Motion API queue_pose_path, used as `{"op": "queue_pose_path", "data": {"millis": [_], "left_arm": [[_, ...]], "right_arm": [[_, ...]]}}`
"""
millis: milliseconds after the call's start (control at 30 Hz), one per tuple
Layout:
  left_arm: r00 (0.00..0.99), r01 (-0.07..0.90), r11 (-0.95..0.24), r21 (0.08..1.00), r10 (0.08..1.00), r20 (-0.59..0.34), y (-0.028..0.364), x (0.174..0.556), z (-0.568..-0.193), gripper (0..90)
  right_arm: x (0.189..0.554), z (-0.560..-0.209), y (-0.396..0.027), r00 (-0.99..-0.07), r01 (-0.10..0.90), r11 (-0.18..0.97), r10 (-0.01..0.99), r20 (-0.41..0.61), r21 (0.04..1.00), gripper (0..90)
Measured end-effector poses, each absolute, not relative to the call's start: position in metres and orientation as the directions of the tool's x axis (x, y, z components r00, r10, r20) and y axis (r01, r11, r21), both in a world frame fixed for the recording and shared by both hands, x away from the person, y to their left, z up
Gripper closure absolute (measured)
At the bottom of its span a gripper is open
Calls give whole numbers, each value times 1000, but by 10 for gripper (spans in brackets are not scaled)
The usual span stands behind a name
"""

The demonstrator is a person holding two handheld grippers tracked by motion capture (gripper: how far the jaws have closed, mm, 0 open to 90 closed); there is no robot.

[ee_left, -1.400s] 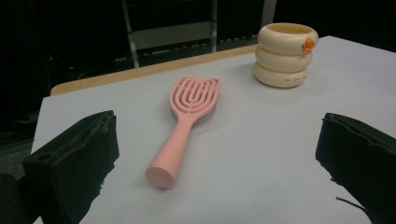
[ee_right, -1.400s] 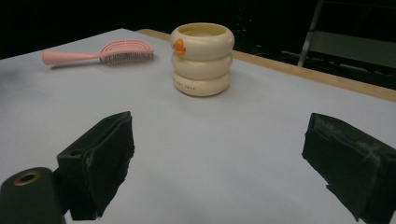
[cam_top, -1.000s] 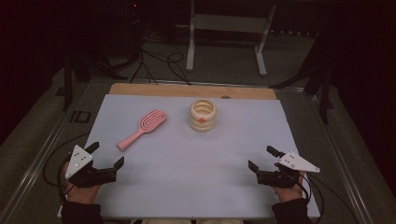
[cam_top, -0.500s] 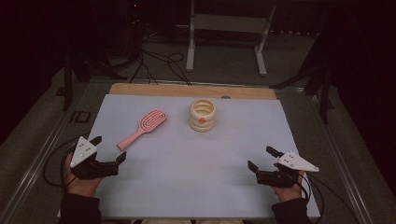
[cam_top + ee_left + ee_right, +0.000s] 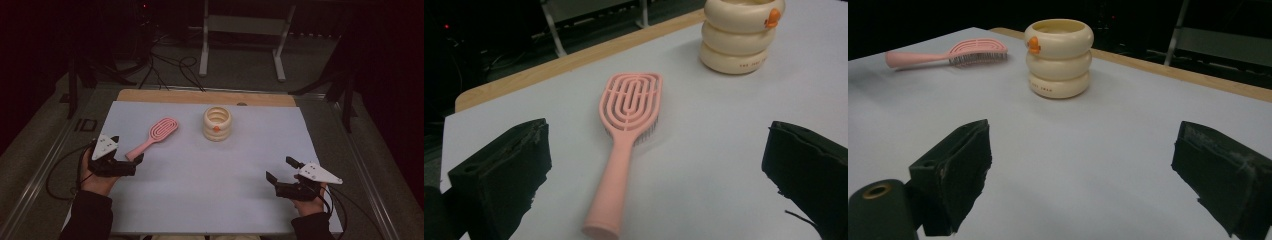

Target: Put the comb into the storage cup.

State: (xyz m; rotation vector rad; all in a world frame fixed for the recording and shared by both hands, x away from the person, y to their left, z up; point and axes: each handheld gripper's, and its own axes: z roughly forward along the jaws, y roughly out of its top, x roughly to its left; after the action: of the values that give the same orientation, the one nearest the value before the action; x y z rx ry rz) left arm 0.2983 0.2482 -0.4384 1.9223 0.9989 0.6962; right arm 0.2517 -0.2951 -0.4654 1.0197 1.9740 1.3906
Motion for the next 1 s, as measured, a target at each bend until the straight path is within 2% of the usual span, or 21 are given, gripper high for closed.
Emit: {"op": "queue_pose_path", "data": {"millis": [467,500,1000], "left_arm": [[543,397,-354,847,835,94,245,320,-432,3],[550,422,-383,821,828,104,245,335,-430,3],[568,503,-443,742,817,103,249,372,-428,3]], "right_arm": [[251,-464,-296,-584,286,188,812,16,940,88],[251,-464,-296,-584,286,189,812,14,939,88],[252,-466,-296,-587,291,191,810,17,937,88]]}}
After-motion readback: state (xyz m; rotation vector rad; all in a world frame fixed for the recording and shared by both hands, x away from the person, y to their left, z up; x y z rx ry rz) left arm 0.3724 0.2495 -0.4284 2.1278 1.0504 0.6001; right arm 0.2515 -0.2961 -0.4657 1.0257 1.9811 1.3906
